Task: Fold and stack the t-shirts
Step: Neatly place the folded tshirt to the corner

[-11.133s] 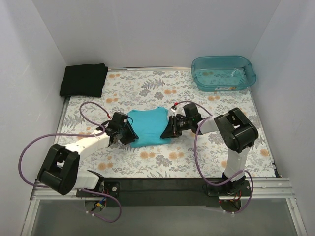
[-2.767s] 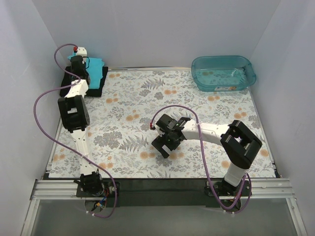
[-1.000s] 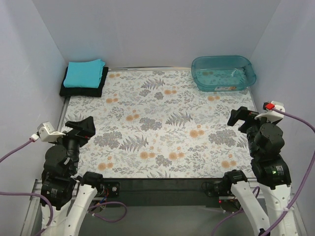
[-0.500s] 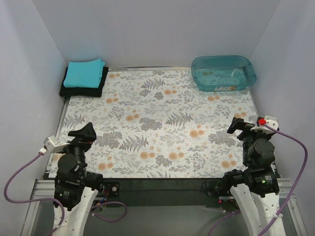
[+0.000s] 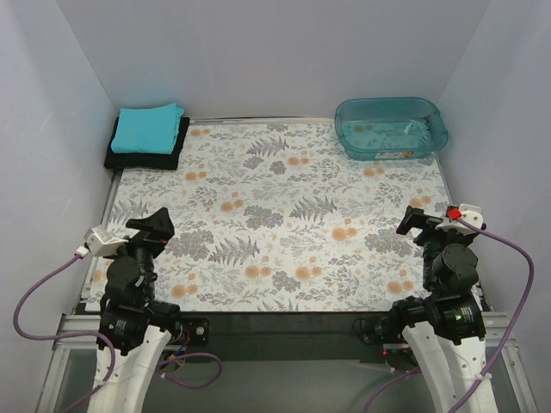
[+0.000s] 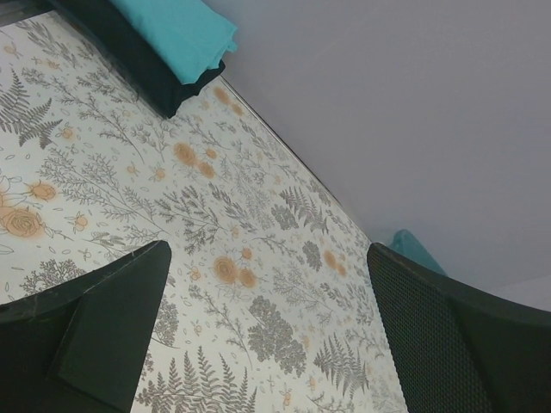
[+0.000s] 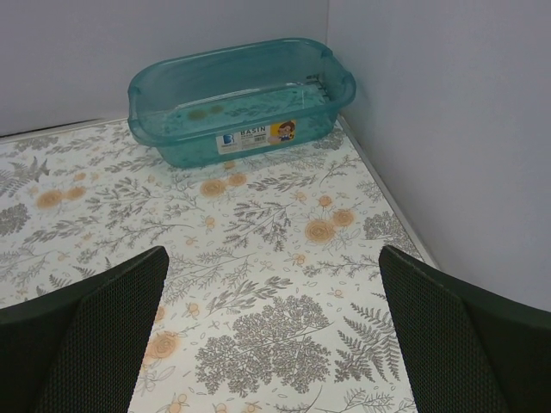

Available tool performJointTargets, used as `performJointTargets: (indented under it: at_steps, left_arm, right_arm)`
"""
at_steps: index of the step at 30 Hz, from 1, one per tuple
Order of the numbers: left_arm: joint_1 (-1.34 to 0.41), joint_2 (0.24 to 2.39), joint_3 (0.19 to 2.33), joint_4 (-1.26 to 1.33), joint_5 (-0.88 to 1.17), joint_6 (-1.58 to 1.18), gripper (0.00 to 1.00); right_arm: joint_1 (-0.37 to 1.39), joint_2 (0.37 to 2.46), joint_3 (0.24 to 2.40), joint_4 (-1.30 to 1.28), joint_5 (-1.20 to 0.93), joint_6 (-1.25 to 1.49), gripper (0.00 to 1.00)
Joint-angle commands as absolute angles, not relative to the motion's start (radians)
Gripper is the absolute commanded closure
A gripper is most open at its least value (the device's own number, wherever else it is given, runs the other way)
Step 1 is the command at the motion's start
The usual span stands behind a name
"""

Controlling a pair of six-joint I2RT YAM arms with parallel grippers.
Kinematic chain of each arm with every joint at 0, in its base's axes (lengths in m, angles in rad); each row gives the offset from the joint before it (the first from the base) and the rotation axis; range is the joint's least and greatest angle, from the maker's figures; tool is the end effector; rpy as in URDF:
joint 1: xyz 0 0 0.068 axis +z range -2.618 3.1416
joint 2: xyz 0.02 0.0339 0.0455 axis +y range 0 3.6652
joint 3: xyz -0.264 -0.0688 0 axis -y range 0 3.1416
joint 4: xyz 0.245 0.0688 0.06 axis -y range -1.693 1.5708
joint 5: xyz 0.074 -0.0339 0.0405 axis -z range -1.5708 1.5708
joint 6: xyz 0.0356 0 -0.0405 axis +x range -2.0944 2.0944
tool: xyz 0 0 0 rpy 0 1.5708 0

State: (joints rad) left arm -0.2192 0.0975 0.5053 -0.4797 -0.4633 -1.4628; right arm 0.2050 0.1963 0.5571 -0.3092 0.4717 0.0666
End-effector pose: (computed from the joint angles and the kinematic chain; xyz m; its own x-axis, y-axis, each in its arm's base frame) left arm 0.0659 0.0016 0.2838 0.2316 -0.9628 -0.1394 -0.0956 0.1201 -0.9881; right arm 0.0764 -0.0006 0.3131 0.0679 0.0747 -0.9949 0.2590 0.9617 0.0898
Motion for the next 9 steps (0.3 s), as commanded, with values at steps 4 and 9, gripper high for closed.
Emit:
performJointTargets:
  at_steps: [4, 9]
  left_arm:
    - [-0.219, 0.13, 0.517, -0.43, -0.434, -1.47, 0.09]
    - [-0.219, 0.196, 0.522, -0.416, -0.408, -1.471, 0.07]
  right_arm:
    - [0.21, 0.169, 0.546, -0.241, 0.456, 0.06, 0.02]
    - [0.212, 0.157, 0.532, -0.232, 0.442, 0.067, 0.02]
